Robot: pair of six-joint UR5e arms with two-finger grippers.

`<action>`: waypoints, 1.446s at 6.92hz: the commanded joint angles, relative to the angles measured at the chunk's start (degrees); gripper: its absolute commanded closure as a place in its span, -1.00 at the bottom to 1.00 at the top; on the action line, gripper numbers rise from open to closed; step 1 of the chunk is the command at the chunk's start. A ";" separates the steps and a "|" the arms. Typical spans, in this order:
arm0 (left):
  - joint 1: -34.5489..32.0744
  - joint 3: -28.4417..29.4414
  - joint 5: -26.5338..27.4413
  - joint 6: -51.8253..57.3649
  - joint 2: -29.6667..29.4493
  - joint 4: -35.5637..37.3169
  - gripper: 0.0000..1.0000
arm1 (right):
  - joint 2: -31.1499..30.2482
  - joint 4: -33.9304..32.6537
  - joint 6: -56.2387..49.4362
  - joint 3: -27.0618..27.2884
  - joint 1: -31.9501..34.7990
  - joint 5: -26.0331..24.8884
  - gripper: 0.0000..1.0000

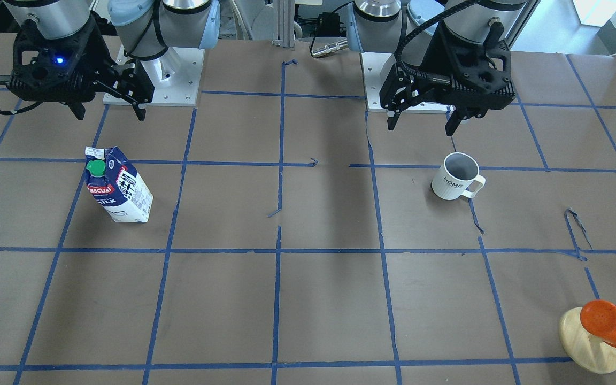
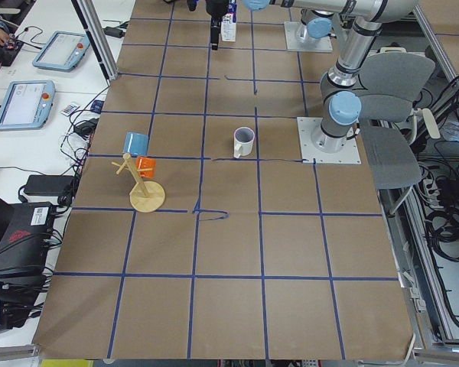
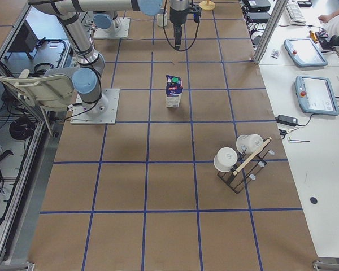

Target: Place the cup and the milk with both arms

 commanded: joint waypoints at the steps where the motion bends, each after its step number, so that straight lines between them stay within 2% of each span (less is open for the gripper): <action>1: 0.22 0.72 0.16 -0.08 0.06 -4.52 -1.00 | 0.04 0.01 0.02 0.06 0.10 -0.09 -1.00; 2: 0.14 0.82 0.94 -0.08 0.23 -6.92 -1.00 | 0.04 -0.34 -0.15 0.06 -0.25 -0.17 -1.00; 10: 0.31 -0.32 0.86 0.00 0.59 -4.22 -1.00 | 0.30 -0.43 -0.16 0.06 -0.17 0.52 -1.00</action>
